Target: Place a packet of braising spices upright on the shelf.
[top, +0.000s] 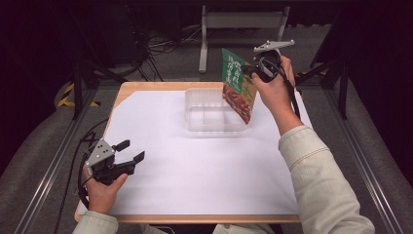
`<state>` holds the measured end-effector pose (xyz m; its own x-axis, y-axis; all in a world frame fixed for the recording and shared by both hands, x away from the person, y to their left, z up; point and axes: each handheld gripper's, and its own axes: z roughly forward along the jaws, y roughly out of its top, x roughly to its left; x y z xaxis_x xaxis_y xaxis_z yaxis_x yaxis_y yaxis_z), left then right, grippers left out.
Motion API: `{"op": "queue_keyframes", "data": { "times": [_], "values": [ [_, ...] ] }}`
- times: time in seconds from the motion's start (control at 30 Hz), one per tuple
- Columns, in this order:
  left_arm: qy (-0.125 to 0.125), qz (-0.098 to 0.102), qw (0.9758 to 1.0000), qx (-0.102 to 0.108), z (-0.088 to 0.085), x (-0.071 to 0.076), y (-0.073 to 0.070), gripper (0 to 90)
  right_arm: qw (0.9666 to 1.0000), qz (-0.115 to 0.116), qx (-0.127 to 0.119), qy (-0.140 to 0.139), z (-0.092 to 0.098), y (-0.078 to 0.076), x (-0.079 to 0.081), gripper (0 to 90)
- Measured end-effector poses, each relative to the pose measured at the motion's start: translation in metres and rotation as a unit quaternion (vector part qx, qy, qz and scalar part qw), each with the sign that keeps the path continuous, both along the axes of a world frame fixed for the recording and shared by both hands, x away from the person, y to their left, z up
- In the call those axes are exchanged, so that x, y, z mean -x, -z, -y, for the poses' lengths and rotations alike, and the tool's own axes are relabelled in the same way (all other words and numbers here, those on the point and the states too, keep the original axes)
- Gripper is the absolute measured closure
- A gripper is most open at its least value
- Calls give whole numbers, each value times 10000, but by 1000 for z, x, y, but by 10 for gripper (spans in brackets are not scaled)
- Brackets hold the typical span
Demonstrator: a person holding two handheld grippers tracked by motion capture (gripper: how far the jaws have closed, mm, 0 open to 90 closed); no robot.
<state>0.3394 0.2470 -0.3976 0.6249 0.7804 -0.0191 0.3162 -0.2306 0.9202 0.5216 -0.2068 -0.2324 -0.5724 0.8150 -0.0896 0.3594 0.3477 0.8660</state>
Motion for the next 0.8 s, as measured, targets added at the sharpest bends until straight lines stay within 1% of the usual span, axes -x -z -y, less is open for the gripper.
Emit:
{"op": "queue_keyframes", "data": {
  "times": [0.1, 0.23, 0.27, 0.4, 0.53, 0.6, 0.7, 0.77, 0.8],
  "values": [
    [2, 0, 10000, 4, 0, 0, 0, 314, 10000, 46, 3, -9, -1, 0, -1, 900],
    [7, 23, 10000, -12, -1, -1, 0, 314, 9998, 154, 87, -4, -4, 0, -2, 900],
    [7, 23, 10000, -12, -1, -1, 0, 314, 9998, 170, 68, -5, -5, 0, -2, 900],
    [-6, 15, 10000, 2, -1, 0, 0, 314, 9998, 173, 55, -37, -6, 3, -3, 900],
    [16, 11, 10000, 0, -1, 0, 0, 314, 9999, 146, 37, -1, -5, 8, -3, 900],
    [19, 19, 10000, -11, -1, 0, 0, 314, 9999, 110, -24, 22, -2, 11, -4, 900],
    [1, 17, 10000, 2, 0, 0, 0, 314, 9997, 19, -237, 68, 5, 17, -6, 900],
    [9, -5, 10000, 3, 0, 0, 0, 314, 9996, -39, -286, 71, 8, 22, -7, 900],
    [15, 20, 10000, -18, 0, -1, 0, 314, 9995, -59, -292, 65, 8, 25, -8, 900]
  ]
}}
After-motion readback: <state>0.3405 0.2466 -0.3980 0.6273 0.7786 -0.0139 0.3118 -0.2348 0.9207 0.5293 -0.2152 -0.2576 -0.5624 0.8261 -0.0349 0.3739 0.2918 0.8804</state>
